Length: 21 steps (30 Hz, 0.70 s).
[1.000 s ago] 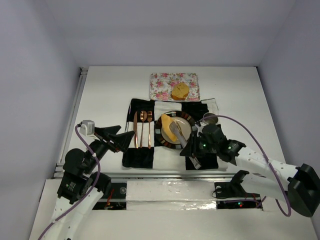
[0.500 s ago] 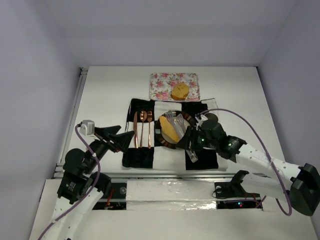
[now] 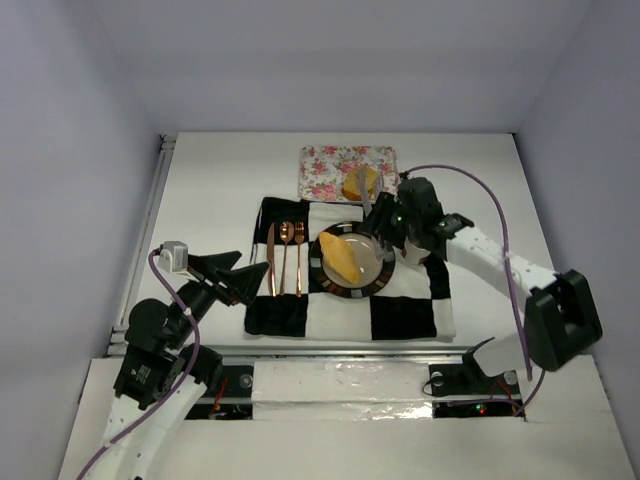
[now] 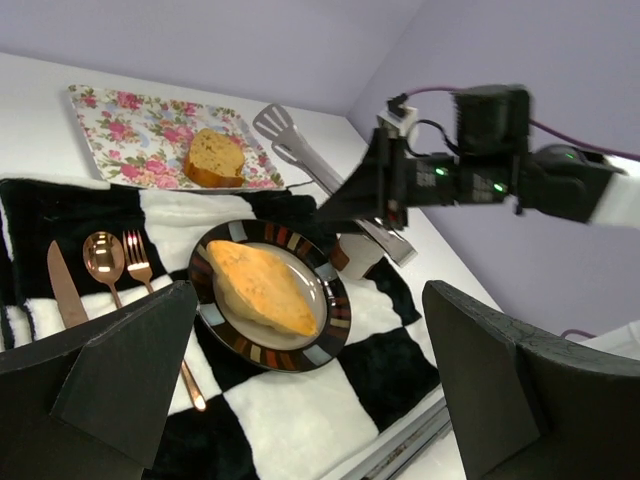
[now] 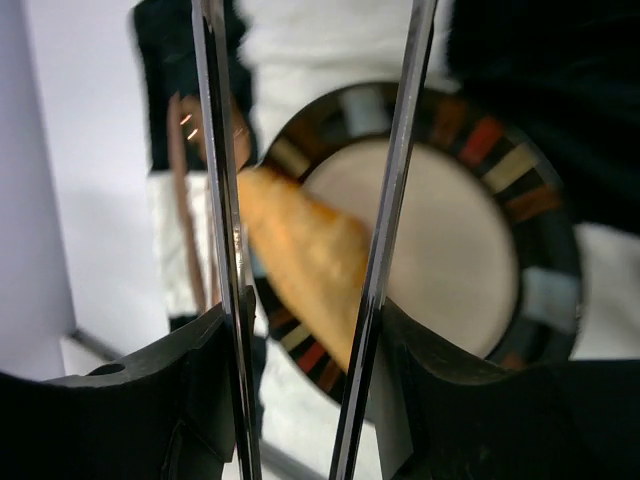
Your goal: Place the bread
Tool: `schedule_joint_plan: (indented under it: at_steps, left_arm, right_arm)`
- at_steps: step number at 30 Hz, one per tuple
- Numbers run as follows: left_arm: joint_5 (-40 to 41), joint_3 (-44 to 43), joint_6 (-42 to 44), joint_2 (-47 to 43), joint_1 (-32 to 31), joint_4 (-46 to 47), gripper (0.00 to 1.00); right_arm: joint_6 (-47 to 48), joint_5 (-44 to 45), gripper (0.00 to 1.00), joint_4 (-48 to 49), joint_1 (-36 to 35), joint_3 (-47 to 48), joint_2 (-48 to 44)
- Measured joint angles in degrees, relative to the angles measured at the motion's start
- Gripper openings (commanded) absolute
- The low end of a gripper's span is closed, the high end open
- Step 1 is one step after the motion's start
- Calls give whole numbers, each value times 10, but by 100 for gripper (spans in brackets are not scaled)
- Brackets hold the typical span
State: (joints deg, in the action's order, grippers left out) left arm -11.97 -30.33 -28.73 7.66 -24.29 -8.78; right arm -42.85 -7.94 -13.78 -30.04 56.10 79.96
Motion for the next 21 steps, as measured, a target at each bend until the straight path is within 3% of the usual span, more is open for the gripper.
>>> schedule_joint_plan:
  at_steps: [8,21]
  left_arm:
    - [0,3,0,-26,0,4,96]
    - [-5,7,1,-41,0,4,96]
  right_arm:
    - [22,-23,52,-58,80,115,140]
    - [40,-64,49,-115,117,205,246]
